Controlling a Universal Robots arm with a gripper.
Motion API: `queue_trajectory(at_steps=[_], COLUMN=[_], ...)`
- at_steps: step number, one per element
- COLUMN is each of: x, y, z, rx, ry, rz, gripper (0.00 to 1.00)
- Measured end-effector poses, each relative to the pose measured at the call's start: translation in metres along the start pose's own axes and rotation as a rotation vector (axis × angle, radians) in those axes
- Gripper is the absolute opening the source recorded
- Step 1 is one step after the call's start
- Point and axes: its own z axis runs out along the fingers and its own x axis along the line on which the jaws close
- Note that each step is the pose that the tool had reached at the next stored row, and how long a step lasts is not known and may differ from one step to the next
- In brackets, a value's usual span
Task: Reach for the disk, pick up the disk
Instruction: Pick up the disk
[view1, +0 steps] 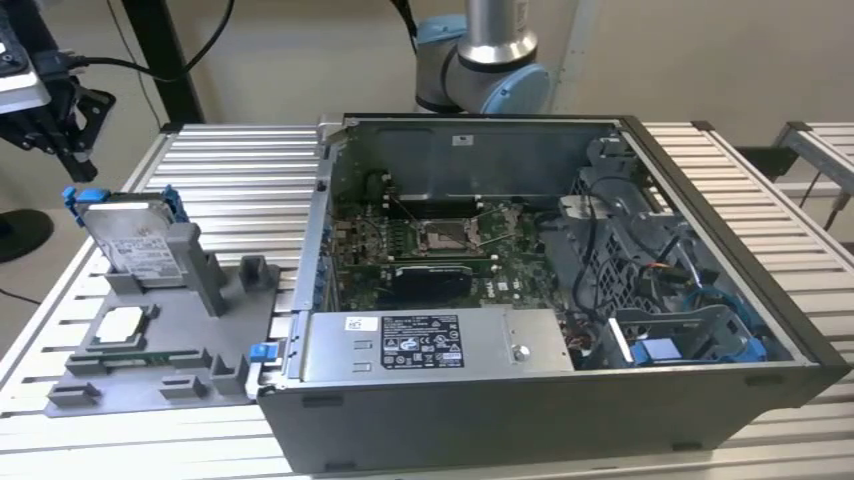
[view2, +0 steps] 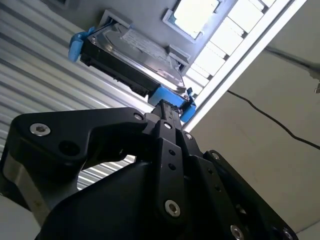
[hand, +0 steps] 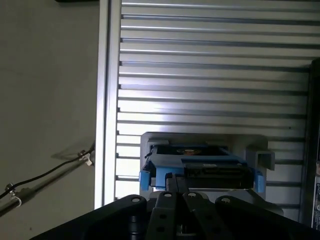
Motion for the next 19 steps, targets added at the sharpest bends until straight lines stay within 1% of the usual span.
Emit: queue_trajectory(at_steps=[2, 4, 7, 8, 15, 16, 18, 19], x=[0.0, 0.0, 0.0, 0.0, 0.0005, 0.0006, 0.0006, 0.0006], y=[0.0001, 0.0, 0.0001, 0.0001, 0.0001, 0.0001, 0.0001, 0.0001], z=[0.0, 0.0002, 0.0002, 0.0002, 0.0002, 0.0002, 0.0002, 0.0002], rx=[0.0, 0.0, 0.0, 0.0002, 0.0012, 0.0013, 0.0015, 0.0014], ry=[-0.0001, -0.0011, -0.0012, -0.0008, 0.004, 0.0043, 0.0038, 0.0037], rz=[0.002, 0.028, 0.028, 0.018, -0.104, -0.113, -0.095, -0.097], gripper=[0.0, 0.0, 0.0, 0.0, 0.0, 0.0, 0.0, 0.0])
